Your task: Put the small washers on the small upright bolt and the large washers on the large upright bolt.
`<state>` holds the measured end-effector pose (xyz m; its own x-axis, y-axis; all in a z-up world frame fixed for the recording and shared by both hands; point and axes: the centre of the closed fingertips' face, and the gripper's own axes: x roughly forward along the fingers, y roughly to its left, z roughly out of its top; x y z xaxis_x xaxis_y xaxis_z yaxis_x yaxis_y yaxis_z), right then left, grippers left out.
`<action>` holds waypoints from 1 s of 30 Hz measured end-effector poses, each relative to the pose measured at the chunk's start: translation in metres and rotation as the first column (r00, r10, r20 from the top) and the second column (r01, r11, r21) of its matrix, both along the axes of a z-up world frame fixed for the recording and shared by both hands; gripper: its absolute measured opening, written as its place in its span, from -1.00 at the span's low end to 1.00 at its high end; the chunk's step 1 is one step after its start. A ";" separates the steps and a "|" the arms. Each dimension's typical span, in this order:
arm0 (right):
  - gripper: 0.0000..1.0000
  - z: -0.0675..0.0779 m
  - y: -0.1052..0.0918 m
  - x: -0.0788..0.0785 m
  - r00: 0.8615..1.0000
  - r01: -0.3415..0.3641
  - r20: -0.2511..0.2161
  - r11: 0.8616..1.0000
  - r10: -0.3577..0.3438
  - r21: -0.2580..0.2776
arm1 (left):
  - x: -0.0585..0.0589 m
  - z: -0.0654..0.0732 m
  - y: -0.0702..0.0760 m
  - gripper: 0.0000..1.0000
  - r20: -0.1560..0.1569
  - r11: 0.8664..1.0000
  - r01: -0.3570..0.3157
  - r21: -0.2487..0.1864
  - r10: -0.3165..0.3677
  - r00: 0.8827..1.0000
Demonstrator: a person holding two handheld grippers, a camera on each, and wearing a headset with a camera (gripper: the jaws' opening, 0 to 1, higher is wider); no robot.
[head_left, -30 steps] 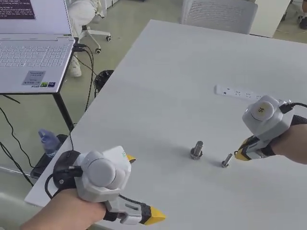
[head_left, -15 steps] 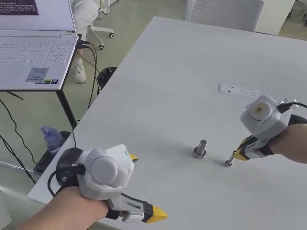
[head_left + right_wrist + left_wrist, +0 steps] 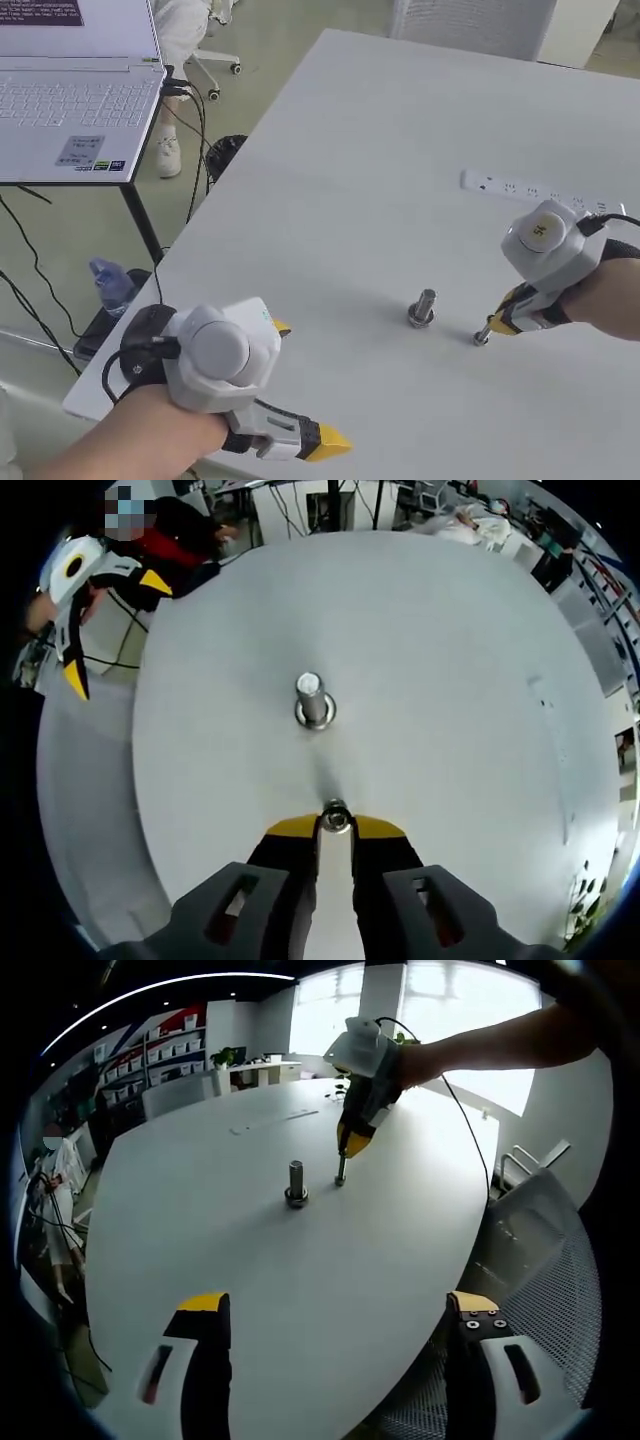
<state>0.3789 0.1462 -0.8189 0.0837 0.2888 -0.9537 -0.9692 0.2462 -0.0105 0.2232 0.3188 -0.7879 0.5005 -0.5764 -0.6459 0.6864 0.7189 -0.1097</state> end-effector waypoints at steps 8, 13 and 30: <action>-0.76 -0.009 -0.001 -0.001 1.000 -0.015 -0.006 1.000 0.015 -0.014 | -0.001 -0.003 0.000 0.77 -0.011 1.000 0.000 -0.009 -0.001 1.000; -0.76 -0.015 -0.001 -0.002 1.000 -0.023 -0.008 1.000 0.023 -0.021 | -0.001 -0.005 0.002 0.76 -0.020 1.000 0.003 -0.008 -0.003 1.000; -0.76 -0.038 -0.005 0.002 0.999 -0.041 -0.018 0.997 0.040 -0.060 | 0.002 -0.010 0.001 0.70 -0.040 1.000 0.017 -0.007 -0.018 0.999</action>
<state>0.3811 0.1409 -0.8570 0.0567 0.2336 -0.9707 -0.9785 0.2061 -0.0076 0.2256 0.3196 -0.7977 0.4643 -0.5890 -0.6615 0.6939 0.7060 -0.1416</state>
